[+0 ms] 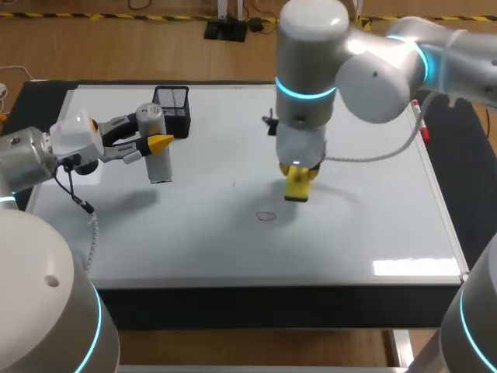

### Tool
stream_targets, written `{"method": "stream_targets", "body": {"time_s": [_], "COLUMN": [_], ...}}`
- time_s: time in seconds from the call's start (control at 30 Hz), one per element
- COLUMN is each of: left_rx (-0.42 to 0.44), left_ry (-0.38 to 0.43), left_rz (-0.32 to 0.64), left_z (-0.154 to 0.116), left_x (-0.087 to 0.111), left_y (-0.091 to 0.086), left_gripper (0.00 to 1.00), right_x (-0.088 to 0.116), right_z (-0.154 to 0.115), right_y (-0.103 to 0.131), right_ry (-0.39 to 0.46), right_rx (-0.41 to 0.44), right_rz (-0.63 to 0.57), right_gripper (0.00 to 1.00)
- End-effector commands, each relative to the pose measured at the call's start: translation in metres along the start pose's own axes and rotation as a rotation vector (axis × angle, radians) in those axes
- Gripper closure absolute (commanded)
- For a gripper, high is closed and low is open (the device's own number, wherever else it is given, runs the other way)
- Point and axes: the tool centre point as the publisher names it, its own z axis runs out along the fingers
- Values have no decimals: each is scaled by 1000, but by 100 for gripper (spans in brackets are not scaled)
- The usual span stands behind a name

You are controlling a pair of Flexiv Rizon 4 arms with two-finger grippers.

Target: Pick up the inspection probe, press it on each red-marked spot on the whiteboard one by one, put down the probe, pick up the eraser, and wipe off all the red marks.

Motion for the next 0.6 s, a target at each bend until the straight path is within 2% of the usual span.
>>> {"method": "stream_targets", "body": {"time_s": [0.03, 0.3, 0.6], "left_rx": [0, 0, 0], "left_ry": [-2, -2, -2], "left_rz": [1, 1, 1], "left_z": [0, 0, 0], "left_x": [1, 1, 1], "left_y": [-1, -1, -1], "left_gripper": [100, 100, 100], "right_x": [-17, -61, -89], "right_z": [4, 14, 20], "right_y": [20, 51, 70], "right_ry": [-14, -38, -39], "right_rx": [42, 17, 26], "right_rz": [-23, -113, -170], "right_gripper": [100, 100, 100]}}
